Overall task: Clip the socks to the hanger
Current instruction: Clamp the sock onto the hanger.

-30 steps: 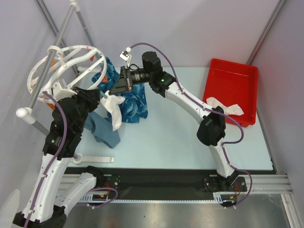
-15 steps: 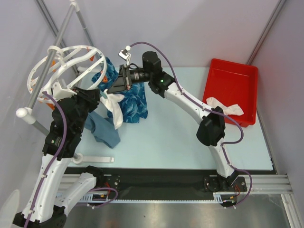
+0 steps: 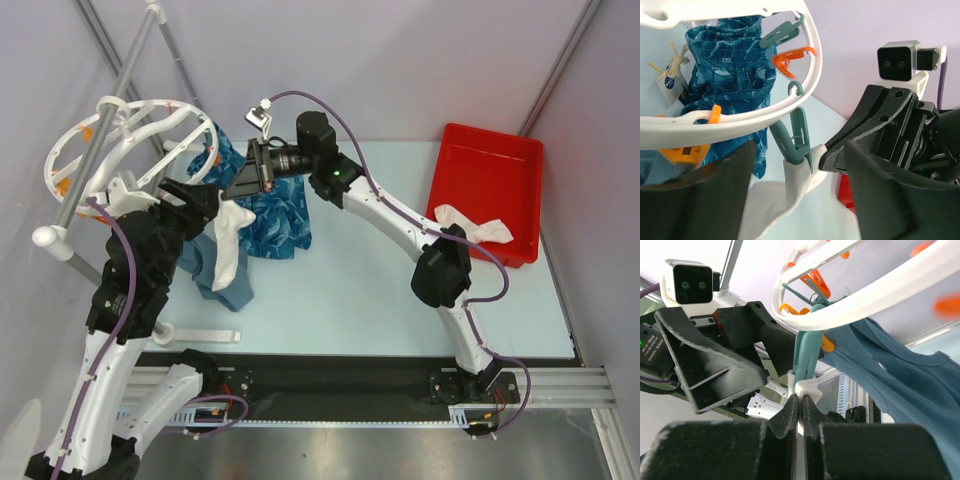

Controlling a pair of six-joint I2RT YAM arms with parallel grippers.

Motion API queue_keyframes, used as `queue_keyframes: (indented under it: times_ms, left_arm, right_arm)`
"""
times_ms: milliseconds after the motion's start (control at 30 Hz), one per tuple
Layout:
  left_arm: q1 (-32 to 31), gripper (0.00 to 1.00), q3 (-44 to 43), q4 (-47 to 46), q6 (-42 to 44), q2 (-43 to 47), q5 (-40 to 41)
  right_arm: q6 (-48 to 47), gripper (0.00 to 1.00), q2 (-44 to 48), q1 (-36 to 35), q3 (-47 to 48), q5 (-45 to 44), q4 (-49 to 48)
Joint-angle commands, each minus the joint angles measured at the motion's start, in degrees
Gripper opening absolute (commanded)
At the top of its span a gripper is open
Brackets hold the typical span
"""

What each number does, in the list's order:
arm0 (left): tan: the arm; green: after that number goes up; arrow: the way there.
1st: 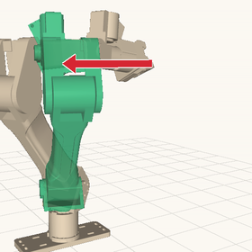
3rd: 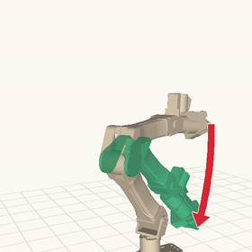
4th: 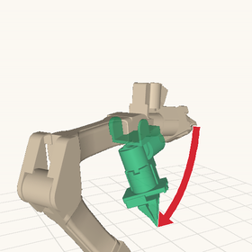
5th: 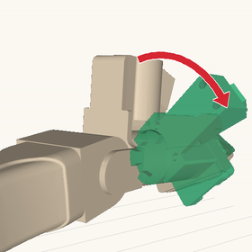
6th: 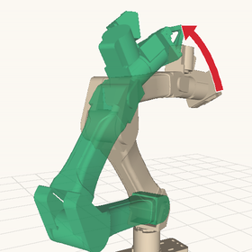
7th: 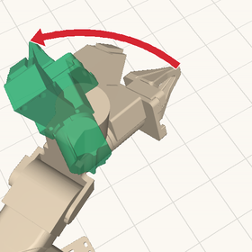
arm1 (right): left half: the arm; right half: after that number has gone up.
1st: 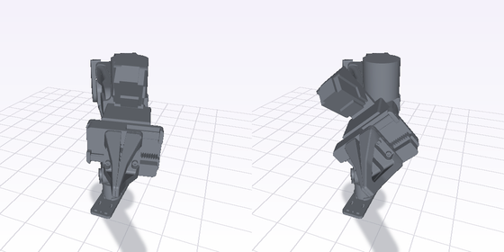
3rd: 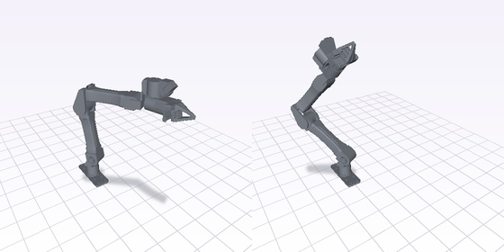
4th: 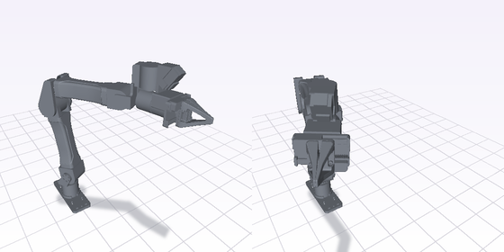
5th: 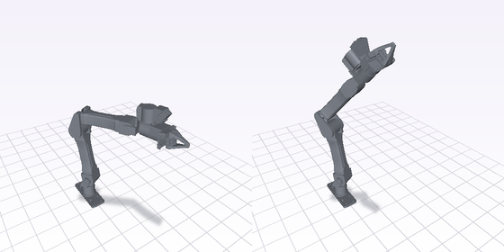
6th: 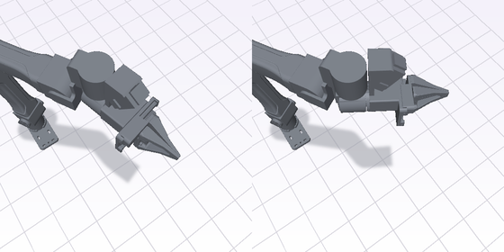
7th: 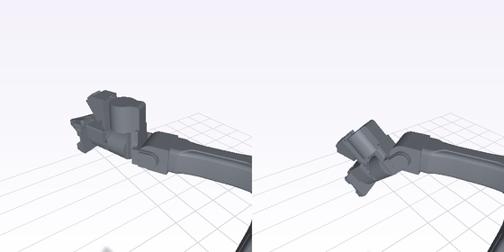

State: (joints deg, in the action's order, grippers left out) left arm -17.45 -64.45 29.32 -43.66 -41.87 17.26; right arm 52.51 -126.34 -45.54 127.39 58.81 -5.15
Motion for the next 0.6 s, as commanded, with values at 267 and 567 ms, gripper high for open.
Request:
queue_keyframes:
  times_ms: [267,567]
  left_arm:
    - [0.14,0.94,-1.74,2.41,-0.20,2.75,-1.07]
    - [0.14,0.89,-3.14,4.08,-1.25,6.27,-8.63]
  right_arm:
    - [0.05,0.06,-2.33,-0.34,3.39,-0.18,-2.24]
    - [-11.19,0.34,-2.86,-0.95,4.79,-5.89,10.94]
